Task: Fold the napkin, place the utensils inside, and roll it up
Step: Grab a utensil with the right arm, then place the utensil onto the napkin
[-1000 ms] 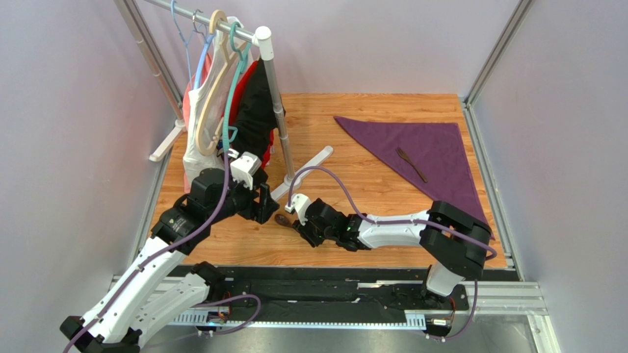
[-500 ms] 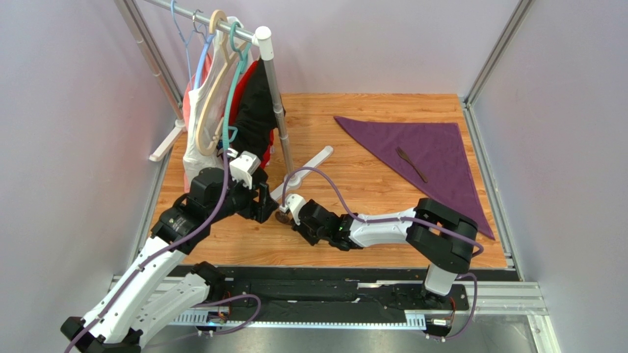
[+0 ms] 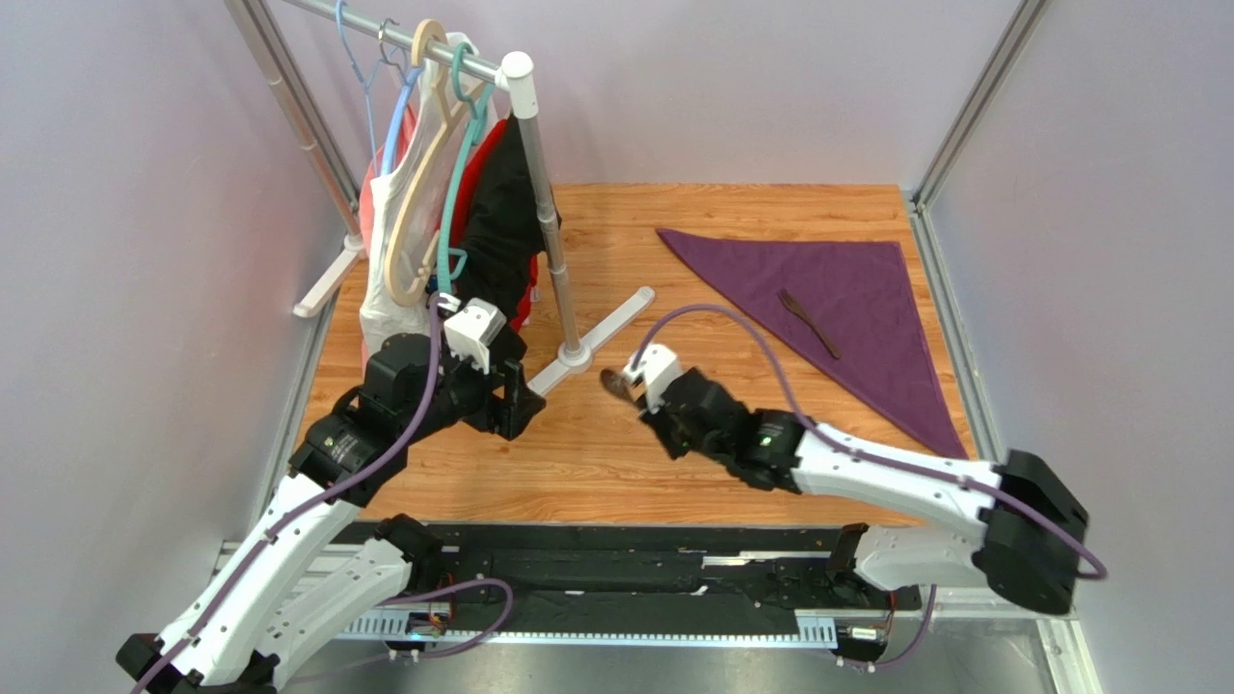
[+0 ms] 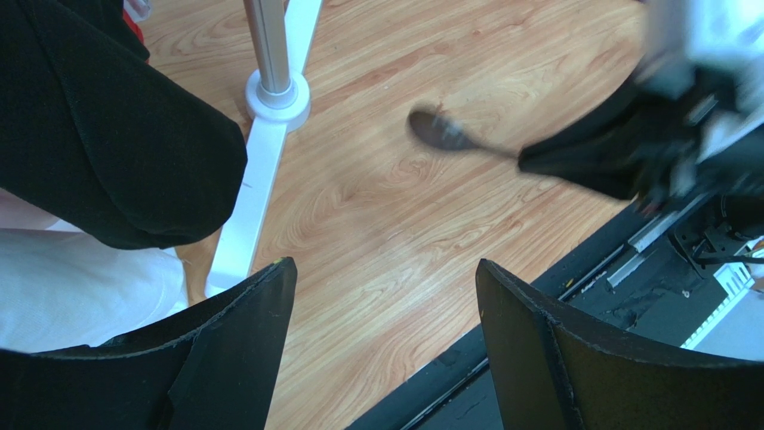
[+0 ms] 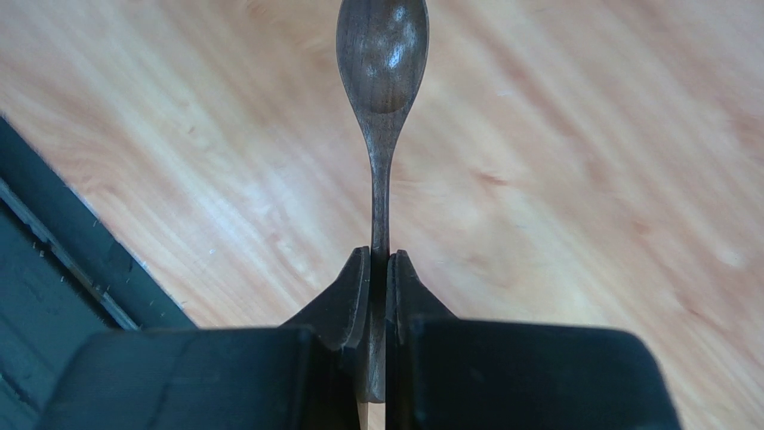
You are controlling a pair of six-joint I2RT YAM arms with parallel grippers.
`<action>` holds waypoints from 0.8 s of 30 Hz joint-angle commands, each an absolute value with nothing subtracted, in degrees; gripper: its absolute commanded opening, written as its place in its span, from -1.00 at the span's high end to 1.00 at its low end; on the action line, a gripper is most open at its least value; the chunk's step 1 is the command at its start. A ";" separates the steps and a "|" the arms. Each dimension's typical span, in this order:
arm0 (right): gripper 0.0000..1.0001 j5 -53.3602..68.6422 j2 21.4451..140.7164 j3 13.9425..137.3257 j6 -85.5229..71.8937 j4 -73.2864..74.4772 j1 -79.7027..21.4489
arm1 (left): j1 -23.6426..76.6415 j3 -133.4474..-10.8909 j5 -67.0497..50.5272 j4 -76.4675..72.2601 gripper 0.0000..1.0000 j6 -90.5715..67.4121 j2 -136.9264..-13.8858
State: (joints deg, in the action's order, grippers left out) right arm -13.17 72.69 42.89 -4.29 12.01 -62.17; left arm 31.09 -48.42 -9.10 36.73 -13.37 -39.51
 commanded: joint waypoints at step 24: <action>1.00 12.48 94.30 68.73 33.47 21.18 -4.66 | 30.76 -48.43 -12.66 35.07 -0.65 -13.27 -43.94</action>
State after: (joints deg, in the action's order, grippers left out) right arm 5.82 91.33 64.45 25.58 16.75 -6.24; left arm 31.07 -48.38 -11.53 36.62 -13.34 -43.62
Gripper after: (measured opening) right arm 0.037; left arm 0.826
